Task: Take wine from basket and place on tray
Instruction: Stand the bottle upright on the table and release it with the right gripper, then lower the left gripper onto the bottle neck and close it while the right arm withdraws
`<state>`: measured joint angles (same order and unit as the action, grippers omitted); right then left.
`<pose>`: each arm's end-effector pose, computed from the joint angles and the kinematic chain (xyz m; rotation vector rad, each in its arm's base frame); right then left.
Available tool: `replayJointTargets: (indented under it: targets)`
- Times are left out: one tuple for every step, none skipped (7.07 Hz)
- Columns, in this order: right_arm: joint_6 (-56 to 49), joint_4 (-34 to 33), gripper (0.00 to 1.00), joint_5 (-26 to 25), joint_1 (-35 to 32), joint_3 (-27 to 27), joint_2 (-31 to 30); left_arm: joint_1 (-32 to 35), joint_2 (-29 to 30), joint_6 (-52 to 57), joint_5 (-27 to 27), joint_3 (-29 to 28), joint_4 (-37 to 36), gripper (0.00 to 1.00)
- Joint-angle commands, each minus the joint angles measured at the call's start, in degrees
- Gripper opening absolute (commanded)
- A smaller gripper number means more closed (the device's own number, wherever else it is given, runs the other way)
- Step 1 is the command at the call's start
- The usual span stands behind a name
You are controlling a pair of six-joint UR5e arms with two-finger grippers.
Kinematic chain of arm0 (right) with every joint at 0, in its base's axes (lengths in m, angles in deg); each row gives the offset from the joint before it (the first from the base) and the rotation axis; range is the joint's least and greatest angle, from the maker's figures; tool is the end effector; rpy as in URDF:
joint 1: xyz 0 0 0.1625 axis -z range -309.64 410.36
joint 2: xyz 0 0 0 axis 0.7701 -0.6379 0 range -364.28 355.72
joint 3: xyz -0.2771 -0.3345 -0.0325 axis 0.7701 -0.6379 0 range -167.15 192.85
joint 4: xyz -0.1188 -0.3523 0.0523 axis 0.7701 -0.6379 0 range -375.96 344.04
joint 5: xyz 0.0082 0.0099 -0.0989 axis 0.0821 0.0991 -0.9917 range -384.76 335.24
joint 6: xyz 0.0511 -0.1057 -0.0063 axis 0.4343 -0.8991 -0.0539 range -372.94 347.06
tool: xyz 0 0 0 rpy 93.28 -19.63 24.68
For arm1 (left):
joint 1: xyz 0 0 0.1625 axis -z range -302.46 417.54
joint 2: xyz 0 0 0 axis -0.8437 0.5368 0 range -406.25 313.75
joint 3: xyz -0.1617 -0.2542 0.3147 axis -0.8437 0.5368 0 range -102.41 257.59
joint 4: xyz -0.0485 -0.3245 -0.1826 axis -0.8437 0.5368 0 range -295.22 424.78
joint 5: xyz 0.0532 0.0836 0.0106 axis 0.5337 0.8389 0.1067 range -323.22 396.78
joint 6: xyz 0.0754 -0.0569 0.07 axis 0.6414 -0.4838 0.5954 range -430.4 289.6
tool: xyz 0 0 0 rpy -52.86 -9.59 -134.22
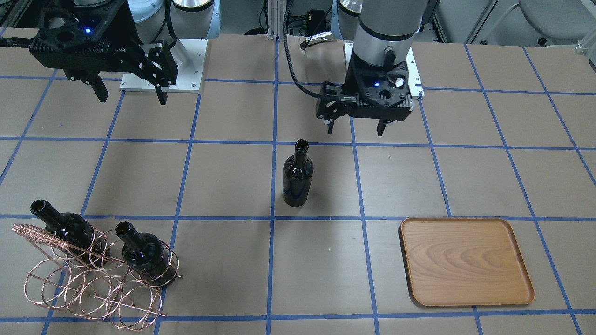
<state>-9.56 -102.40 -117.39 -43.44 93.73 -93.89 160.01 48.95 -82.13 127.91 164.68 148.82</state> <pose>0.1580 -0.4503 0.5433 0.0083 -3.0982 0.1439 -0.2353 -0.4572 0.4714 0.0194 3.1341 -0.1046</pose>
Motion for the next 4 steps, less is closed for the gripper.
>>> replayJointTargets:
  targets:
    - [-0.47,0.13,1.0,-0.28,0.11,-0.02,-0.22,5.87,5.06,-6.98,-0.95,0.36,-3.24,1.0]
    - [-0.39,0.31,1.0,0.07,0.02,0.07,-0.22,7.72,7.09,-6.39,-0.95,0.45,-3.35,1.0]
    - [-0.47,0.05,1.0,0.25,0.02,0.07,-0.22,7.83,8.42,-5.77,-0.95,1.15,-3.61,1.0]
    - [-0.56,0.04,1.0,-0.1,-0.06,0.07,-0.22,7.83,9.04,-4.02,-0.95,2.12,-3.62,1.0]
